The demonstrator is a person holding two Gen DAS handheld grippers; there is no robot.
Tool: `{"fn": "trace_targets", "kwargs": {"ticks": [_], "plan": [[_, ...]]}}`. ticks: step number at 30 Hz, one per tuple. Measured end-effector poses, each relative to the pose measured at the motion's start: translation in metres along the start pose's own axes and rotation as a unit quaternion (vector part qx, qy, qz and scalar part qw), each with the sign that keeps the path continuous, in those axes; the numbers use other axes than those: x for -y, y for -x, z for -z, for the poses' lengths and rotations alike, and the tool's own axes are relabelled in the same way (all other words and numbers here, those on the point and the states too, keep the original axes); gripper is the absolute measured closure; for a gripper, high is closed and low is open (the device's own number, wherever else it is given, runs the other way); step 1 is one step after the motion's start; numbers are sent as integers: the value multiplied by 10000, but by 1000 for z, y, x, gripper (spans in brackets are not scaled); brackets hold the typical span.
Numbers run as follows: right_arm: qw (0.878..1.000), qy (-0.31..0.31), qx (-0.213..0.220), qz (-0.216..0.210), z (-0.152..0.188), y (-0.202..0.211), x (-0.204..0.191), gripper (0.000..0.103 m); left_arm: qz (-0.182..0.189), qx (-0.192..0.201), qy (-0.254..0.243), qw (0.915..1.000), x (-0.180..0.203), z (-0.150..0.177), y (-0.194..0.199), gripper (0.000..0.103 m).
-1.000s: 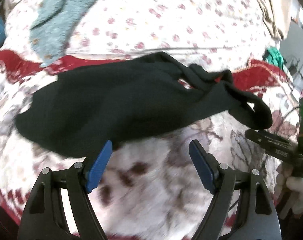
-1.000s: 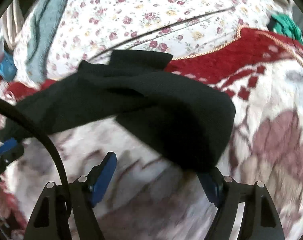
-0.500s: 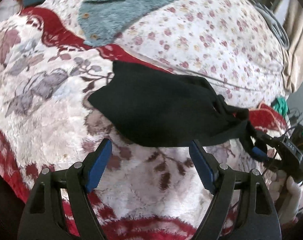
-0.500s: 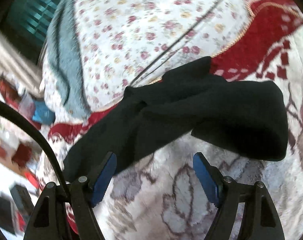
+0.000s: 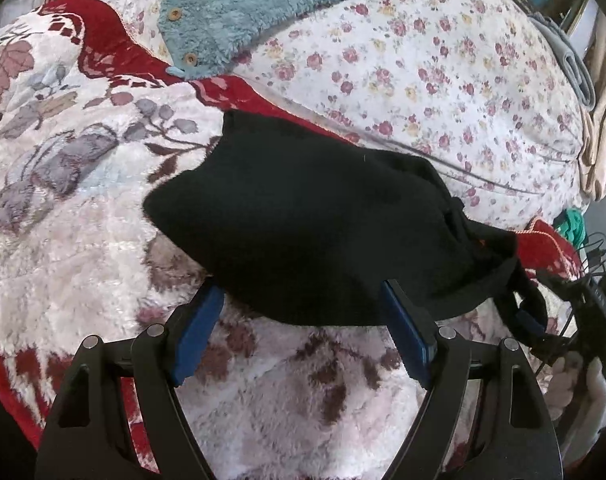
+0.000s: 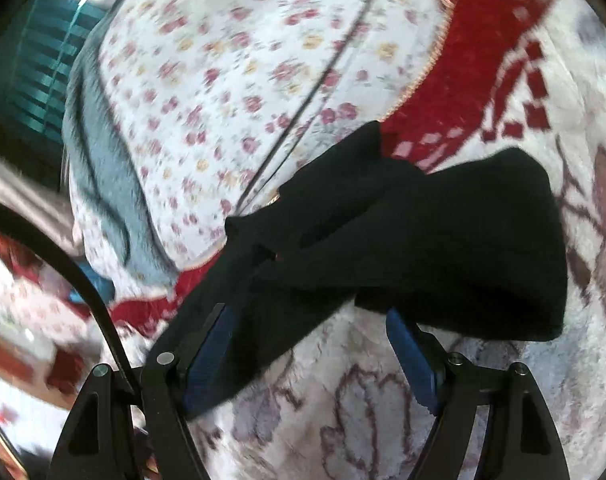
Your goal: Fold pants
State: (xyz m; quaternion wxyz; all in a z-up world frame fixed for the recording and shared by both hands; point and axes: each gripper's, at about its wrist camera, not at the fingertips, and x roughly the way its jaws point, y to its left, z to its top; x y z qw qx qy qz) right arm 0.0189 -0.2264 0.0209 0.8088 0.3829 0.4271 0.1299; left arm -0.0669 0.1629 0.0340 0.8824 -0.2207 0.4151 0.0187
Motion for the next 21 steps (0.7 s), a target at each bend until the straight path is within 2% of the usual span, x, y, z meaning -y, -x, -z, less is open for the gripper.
{"fn": "trace_targets", "kwargs": {"ticks": [6, 8, 10, 11, 12, 13, 14, 16, 21], "plan": [[9966, -695, 264, -353, -6, 7, 7, 25, -75, -7, 27, 10000, 0, -5, -11, 22], [9943, -912, 373, -417, -9, 6, 12, 37, -87, -76, 25, 9999, 0, -5, -16, 22], [9934, -986, 287, -518, -15, -3, 16, 63, -36, -81, 64, 9999, 0, -7, -19, 24], [9939, -950, 228, -507, -16, -6, 18, 68, -29, -51, 52, 10000, 0, -7, -19, 34], [9955, -838, 121, -433, -15, -10, 17, 79, -64, -41, -21, 10000, 1, -8, -19, 44], [9969, -692, 105, -352, -13, -10, 16, 85, -154, -87, -130, 9998, 3, -9, -20, 69], [9979, -550, 159, -289, -11, -7, 14, 87, -264, -161, -249, 9992, 5, -10, -23, 85], [9992, -202, 308, -156, -7, 2, 10, 94, -192, -230, -275, 9992, 3, -11, -24, 89], [9986, 365, 373, -20, -4, 28, 0, 96, 52, -139, -271, 9995, 3, -18, -6, 93]]}}
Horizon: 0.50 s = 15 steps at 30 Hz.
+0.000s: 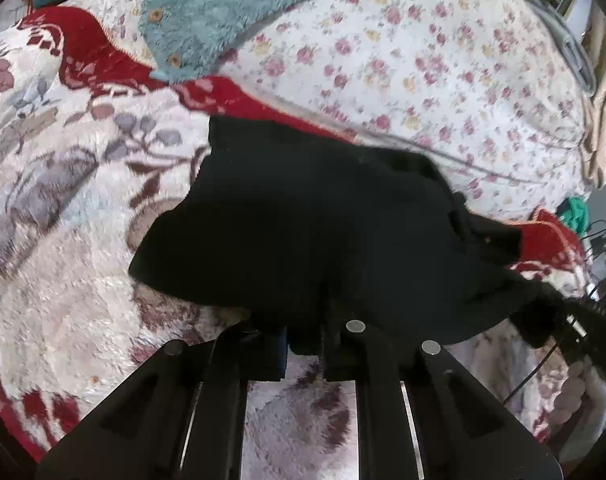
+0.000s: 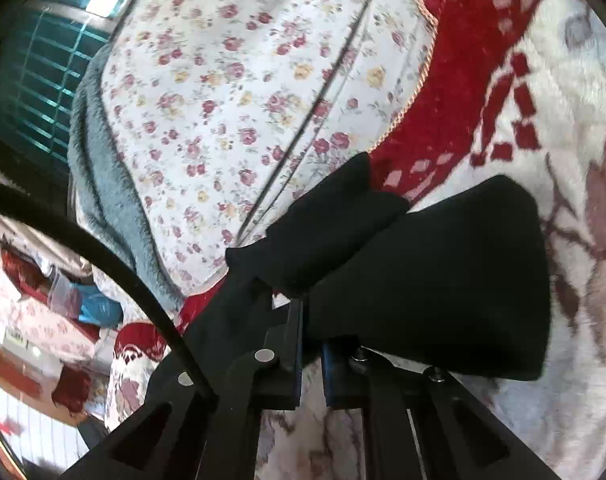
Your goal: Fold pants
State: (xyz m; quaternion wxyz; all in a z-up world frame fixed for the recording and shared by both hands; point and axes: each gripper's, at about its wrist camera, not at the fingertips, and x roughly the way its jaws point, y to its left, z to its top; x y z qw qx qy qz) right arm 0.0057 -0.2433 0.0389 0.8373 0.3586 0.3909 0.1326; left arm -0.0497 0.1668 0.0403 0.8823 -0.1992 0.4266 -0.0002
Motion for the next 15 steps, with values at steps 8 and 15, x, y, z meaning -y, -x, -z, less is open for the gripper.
{"fn": "trace_targets", "kwargs": {"ticks": [8, 15], "plan": [[9977, 647, -131, -164, 26, 52, -24, 96, 69, 380, -291, 9988, -7, -12, 59, 96], [9939, 857, -377, -575, 56, 63, -45, 98, -155, 551, -318, 9979, -36, -6, 87, 100]]}}
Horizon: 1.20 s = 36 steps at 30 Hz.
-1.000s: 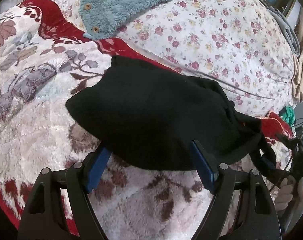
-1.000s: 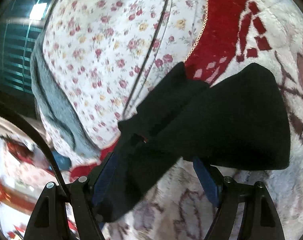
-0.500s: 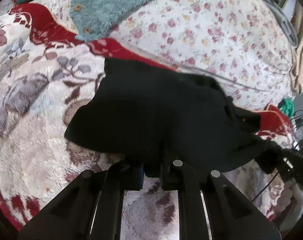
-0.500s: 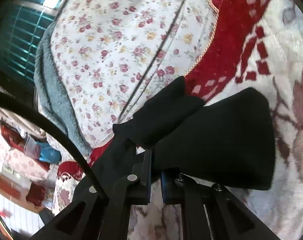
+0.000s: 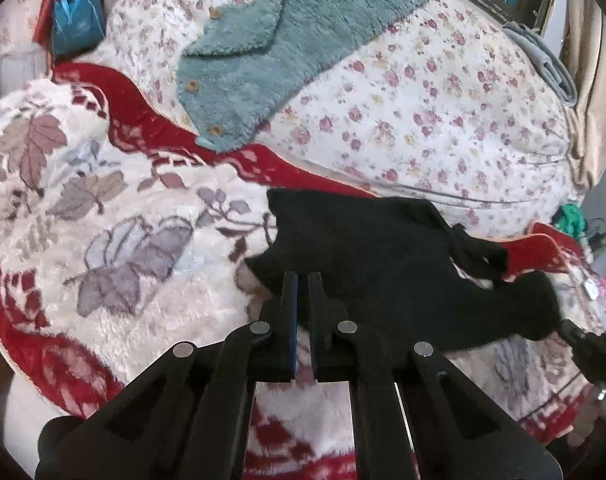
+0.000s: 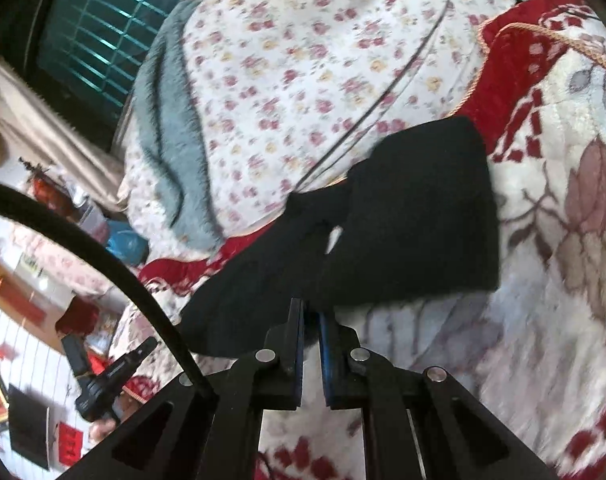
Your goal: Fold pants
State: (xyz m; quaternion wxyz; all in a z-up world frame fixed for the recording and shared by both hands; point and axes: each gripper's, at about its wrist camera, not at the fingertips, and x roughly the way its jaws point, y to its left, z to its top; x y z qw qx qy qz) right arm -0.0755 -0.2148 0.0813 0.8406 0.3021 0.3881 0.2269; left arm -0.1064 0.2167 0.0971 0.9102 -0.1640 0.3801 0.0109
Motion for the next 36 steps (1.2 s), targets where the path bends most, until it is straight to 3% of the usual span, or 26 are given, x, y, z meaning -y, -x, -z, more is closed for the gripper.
{"fn": "trace_targets", "kwargs": {"ticks": [4, 6, 8, 9, 11, 13, 17, 24, 28, 31, 32, 33, 34, 35, 36], "plan": [[9996, 240, -38, 145, 3, -3, -13, 98, 322, -269, 264, 9988, -5, 11, -4, 99], [10000, 6, -10, 74, 5, -4, -7, 98, 322, -352, 332, 9983, -5, 19, -9, 85], [9997, -215, -52, 66, 5, -5, 1, 97, 376, -403, 414, 9976, -3, 25, -13, 51], [9993, -320, -156, 137, 6, -8, 6, 96, 447, -411, 507, 9969, -4, 27, -17, 48], [9976, -550, -293, 292, 10, -14, 19, 88, 422, -437, 583, 9965, -4, 29, -25, 48], [9967, -598, -281, 479, 13, -15, 29, 69, 321, -543, 548, 9965, -3, 29, -35, 48], [9949, -711, -152, 698, 12, -18, 45, 63, 240, -709, 467, 9961, -2, 30, -52, 48], [9933, -1032, -50, 517, 3, -35, 69, 61, 302, -636, 546, 9960, -2, 25, -70, 48], [9917, -1206, 32, 444, -5, -45, 79, 60, 426, -550, 632, 9956, 1, 15, -79, 48], [9904, -1346, -24, 309, -9, -58, 89, 61, 318, -530, 660, 9959, 5, 8, -91, 48], [9901, -1382, 11, 252, -9, -60, 91, 63, 317, -571, 682, 9955, 4, 7, -95, 48], [9903, -1372, 27, 237, -8, -63, 93, 74, 339, -603, 724, 9950, 4, 7, -100, 48], [9908, -1328, 11, 249, -9, -65, 93, 82, 321, -607, 759, 9947, 2, 8, -102, 53], [9917, -1255, -2, 280, -8, -68, 92, 85, 252, -588, 772, 9950, 2, 9, -105, 74], [9922, -1207, -2, 297, -8, -68, 92, 91, 209, -629, 702, 9953, 3, 9, -107, 82]]}}
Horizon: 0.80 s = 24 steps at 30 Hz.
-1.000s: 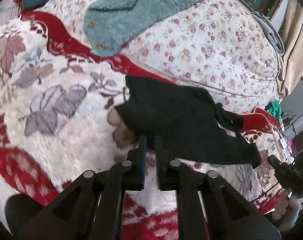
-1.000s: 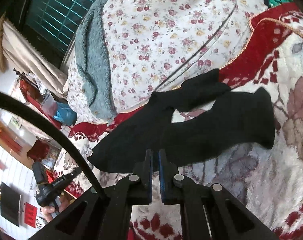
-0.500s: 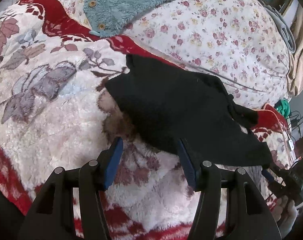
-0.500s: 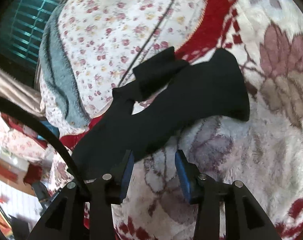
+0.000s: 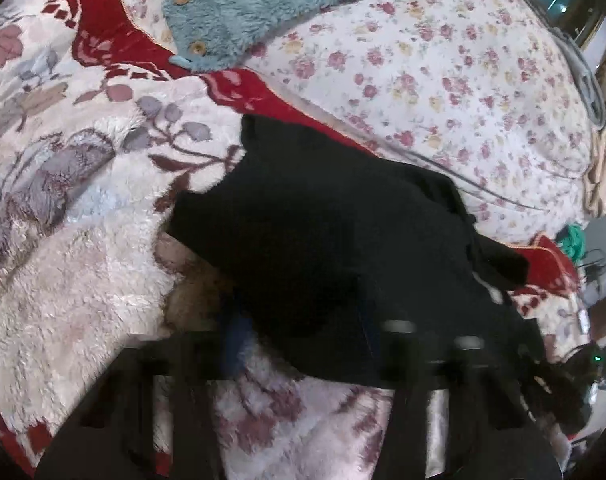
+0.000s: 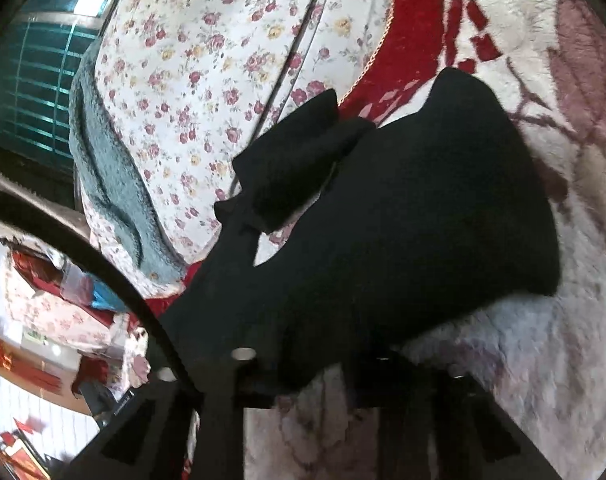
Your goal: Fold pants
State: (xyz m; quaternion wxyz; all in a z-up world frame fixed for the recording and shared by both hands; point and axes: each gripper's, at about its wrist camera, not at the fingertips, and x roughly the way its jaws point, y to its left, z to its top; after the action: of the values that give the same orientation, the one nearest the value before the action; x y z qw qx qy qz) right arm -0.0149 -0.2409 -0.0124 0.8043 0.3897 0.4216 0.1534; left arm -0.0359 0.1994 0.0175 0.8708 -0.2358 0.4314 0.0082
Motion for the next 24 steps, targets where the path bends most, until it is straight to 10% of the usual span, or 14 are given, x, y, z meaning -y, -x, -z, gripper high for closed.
{"fn": "trace_targets", "kwargs": {"ticks": [13, 19, 24], "plan": [[9940, 865, -233, -626, 24, 51, -65, 97, 410, 352, -305, 9981, 6, -8, 92, 95], [9876, 891, -701, -1090, 56, 55, -87, 97, 36, 423, -337, 9985, -17, -2, 119, 95], [9854, 712, -1469, -481, 87, 5, -65, 97, -573, -190, 112, 9981, -58, 20, 76, 92]]}}
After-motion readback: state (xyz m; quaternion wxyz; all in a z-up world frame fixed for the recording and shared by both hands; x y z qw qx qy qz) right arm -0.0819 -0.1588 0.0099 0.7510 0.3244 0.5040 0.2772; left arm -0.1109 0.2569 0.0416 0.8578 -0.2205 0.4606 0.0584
